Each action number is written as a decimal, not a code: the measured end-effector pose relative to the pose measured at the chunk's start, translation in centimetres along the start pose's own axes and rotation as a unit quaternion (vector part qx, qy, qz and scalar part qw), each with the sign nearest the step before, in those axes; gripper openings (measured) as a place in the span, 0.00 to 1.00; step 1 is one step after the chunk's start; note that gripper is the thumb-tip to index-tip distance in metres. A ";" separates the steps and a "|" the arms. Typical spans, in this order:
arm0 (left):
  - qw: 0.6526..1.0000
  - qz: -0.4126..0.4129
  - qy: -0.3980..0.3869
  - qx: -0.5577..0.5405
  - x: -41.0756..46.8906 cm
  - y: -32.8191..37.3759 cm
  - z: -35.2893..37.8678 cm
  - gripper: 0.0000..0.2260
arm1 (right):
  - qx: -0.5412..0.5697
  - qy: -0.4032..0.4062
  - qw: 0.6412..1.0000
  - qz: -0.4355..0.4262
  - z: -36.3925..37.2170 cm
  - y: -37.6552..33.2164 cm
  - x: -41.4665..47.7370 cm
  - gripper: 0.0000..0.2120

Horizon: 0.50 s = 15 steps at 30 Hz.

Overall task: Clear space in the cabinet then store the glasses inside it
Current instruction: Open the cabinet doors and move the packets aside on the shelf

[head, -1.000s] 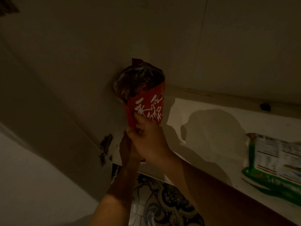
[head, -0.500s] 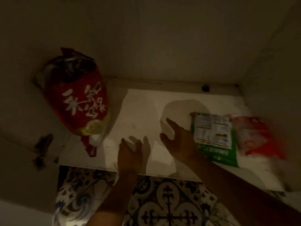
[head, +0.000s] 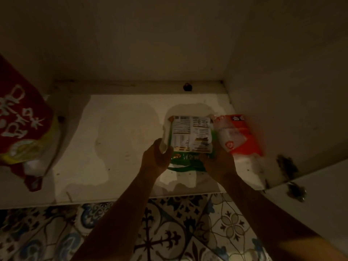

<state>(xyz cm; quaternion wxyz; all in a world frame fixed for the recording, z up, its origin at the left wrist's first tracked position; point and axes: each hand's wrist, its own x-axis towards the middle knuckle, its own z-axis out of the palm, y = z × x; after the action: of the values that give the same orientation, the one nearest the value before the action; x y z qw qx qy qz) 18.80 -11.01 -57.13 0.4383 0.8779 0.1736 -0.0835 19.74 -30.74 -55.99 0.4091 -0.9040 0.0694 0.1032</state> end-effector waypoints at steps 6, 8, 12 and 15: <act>0.999 -0.026 -0.041 -0.002 1.3 -0.2 2.6 0.21 | 0.006 -0.020 0.999 0.046 0.7 2.3 1.5 0.20; 0.999 -0.031 -0.036 0.008 1.6 -0.2 3.1 0.22 | 0.008 -0.030 0.998 0.063 1.1 2.9 1.8 0.20; 0.999 -0.021 -0.021 0.028 2.1 -0.2 3.5 0.20 | 0.016 -0.029 0.996 0.085 1.4 3.7 2.1 0.20; 0.999 -0.007 -0.003 0.036 2.1 -0.2 3.4 0.15 | 0.019 -0.022 0.995 0.091 1.4 3.6 2.0 0.20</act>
<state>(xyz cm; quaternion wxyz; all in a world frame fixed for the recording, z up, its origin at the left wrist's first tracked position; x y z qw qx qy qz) 20.72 -13.14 -59.91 0.4060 0.8919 0.1751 -0.0949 20.77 -32.14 -60.05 0.4164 -0.8835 0.1446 0.1586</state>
